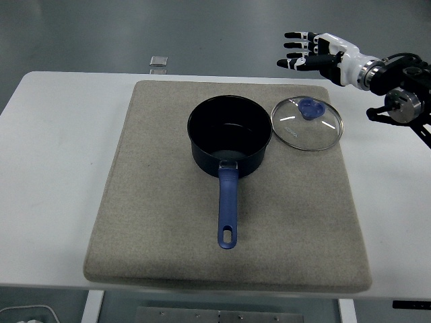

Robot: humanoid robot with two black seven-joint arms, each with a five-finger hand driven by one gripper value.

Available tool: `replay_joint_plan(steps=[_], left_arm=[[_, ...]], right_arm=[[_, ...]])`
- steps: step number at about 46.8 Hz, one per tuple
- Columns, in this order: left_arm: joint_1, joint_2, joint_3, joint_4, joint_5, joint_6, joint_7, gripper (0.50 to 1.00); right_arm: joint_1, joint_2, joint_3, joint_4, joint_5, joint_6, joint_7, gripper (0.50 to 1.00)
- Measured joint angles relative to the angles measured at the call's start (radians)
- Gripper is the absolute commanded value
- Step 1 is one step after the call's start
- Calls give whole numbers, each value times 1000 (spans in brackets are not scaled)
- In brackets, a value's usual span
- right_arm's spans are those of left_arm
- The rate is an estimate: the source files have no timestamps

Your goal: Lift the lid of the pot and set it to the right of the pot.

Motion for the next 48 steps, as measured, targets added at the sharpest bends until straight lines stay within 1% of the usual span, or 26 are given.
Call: replay_joint_plan(steps=[3, 8, 24, 37, 48], left_arm=[[0, 0, 0, 0, 0, 0, 0, 1000], [1, 0, 0, 0, 0, 0, 0, 1000], [0, 0, 0, 0, 0, 0, 0, 1000], [1, 0, 0, 0, 0, 0, 0, 1000], [0, 0, 0, 0, 0, 0, 0, 1000]], right_arm=[[-19, 18, 29, -2, 52, 1, 0, 915], [-39, 26, 58, -11, 162, 2, 0, 915], [-77, 33, 66, -12, 517, 14, 2, 917], [-85, 34, 67, -16, 537, 13, 8, 919], [-108, 35, 68, -15, 542, 13, 65, 919]])
